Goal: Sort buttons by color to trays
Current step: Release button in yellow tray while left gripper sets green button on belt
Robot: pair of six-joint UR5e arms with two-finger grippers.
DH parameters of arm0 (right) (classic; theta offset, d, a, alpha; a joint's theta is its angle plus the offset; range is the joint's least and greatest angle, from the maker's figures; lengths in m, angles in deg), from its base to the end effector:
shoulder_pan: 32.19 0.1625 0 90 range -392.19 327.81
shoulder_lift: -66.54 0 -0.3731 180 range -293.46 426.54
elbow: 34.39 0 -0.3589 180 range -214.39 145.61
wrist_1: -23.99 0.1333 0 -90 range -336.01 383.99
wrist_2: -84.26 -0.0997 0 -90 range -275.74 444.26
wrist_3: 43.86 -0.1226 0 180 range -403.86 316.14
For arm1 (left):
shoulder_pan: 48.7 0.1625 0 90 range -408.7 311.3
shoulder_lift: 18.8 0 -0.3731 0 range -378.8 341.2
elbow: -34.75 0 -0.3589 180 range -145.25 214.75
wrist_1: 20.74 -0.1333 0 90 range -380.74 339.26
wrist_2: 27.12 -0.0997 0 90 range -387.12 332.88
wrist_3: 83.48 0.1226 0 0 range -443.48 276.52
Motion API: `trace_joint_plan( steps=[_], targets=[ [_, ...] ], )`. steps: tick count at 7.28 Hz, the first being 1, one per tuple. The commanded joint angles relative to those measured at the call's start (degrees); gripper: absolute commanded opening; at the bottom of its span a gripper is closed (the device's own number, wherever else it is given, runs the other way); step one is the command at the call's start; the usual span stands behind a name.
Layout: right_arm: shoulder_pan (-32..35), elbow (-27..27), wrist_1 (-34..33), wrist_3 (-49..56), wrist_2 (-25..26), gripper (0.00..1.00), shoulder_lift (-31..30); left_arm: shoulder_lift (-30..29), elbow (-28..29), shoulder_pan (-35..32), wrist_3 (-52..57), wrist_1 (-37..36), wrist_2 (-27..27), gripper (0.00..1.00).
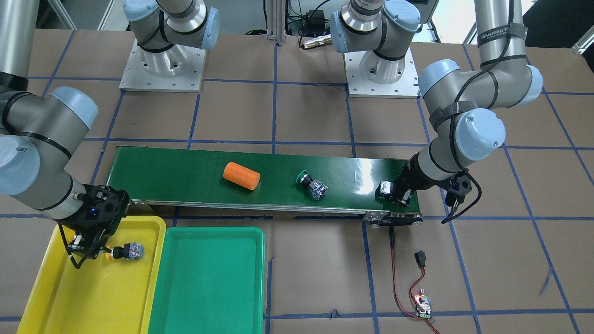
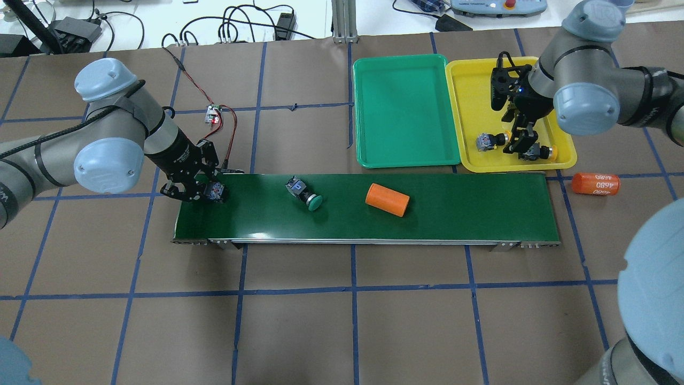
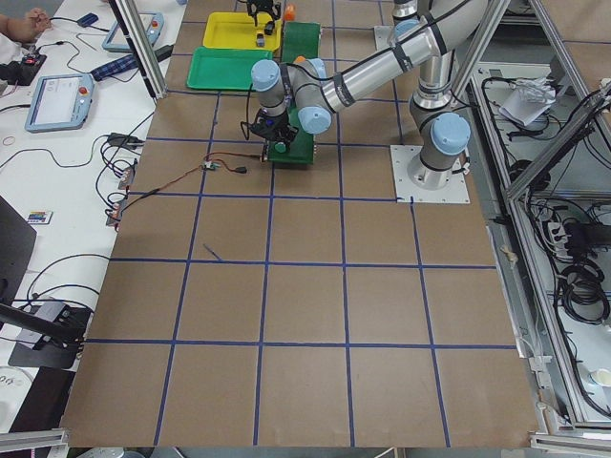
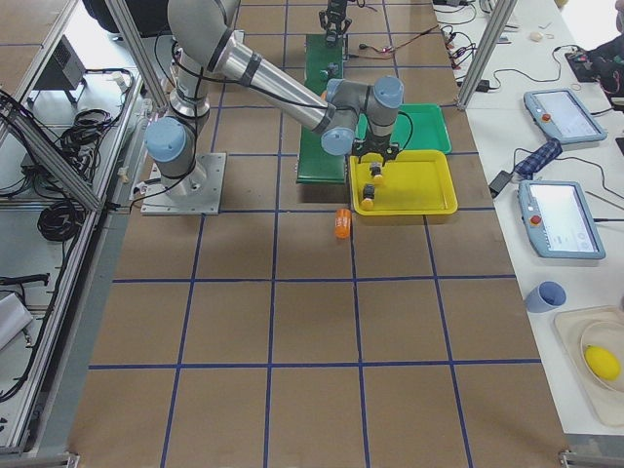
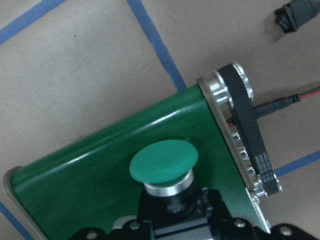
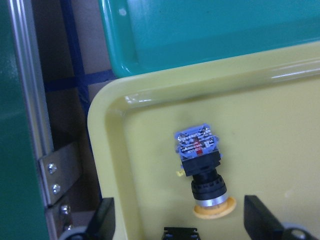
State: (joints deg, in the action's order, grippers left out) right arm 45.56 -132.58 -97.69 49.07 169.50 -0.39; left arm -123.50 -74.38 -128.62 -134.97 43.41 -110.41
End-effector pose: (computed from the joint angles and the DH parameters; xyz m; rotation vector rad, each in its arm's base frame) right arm 0.0227 -0.5714 0.1981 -2.0038 2.3588 -0.1091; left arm -0.0623 -0.4932 0.1892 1.5821 -2.6311 -0.2639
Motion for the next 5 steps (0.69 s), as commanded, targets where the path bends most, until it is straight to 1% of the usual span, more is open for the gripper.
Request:
trace_joint_plan(
  steps=[1, 2, 3, 4, 5],
  targets=[
    [0.0, -4.5, 2.1, 0.4, 0.3, 1.00, -6.6, 1.1, -0.1, -0.5, 0.1, 0.8, -0.5, 1.00],
    [0.2, -10.1, 1.4, 5.2, 0.3, 1.00, -11.0, 2.3, 0.1, -0.6, 0.8, 1.1, -0.5, 1.00],
    [0.3, -16.1, -0.1, 8.2, 0.2, 1.00, -14.9, 4.0, 0.2, -0.5, 7.4, 1.5, -0.6, 1.00],
    [0.5, -20.9, -3.4, 8.1, 0.4, 1.00, -17.4, 6.6, 1.5, 0.3, 14.8, 5.8, -1.1, 1.00],
    [0.5, -23.9, -5.0, 8.1, 0.5, 1.00, -18.1, 10.1, 3.0, -0.5, 18.4, 10.9, -5.6, 1.00]
  ],
)
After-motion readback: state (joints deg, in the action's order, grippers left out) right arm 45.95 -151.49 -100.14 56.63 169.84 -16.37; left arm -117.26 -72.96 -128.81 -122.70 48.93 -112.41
